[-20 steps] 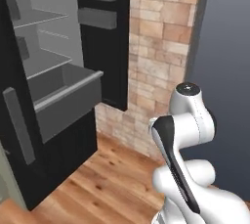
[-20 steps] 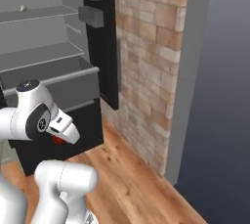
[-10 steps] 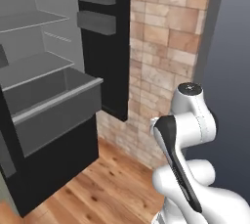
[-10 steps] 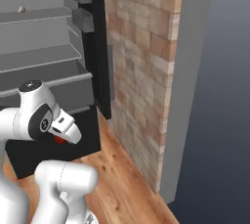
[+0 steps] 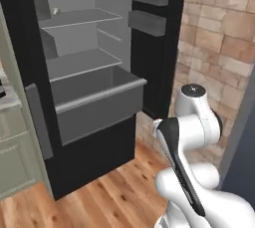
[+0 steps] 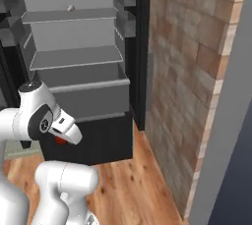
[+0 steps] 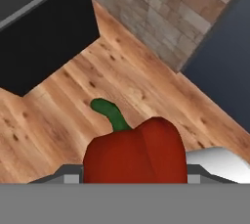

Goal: Place the bell pepper and mushroom inside the fridge drawer. Close the drawer after placing the vegetables.

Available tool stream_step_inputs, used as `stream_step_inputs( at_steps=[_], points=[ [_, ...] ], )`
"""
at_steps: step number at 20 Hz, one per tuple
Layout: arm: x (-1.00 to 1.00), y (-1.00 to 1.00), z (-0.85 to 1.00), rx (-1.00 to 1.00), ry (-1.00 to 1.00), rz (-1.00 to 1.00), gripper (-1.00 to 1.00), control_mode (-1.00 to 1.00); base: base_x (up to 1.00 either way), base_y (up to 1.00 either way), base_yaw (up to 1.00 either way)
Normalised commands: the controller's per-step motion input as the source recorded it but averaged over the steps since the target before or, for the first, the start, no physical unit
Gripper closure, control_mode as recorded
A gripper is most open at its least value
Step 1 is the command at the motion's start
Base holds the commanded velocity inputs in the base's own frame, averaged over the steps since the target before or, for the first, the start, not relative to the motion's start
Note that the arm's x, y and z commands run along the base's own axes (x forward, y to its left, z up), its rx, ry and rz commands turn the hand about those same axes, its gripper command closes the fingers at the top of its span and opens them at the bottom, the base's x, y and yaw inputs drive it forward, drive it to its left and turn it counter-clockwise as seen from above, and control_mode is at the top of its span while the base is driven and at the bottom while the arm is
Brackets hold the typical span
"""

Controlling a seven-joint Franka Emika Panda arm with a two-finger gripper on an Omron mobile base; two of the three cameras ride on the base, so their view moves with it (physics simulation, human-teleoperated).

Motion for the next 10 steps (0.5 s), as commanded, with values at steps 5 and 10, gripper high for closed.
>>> stream_step_inputs(
  at_steps=[5,10],
  points=[
    [0.00,0.00,0.00,0.00,0.00,0.00,1.00,1.00,0.72,-0.11,0.43],
    [0.00,0.00,0.00,0.00,0.00,0.00,1.00,1.00,0.75,-0.10,0.40]
  ],
)
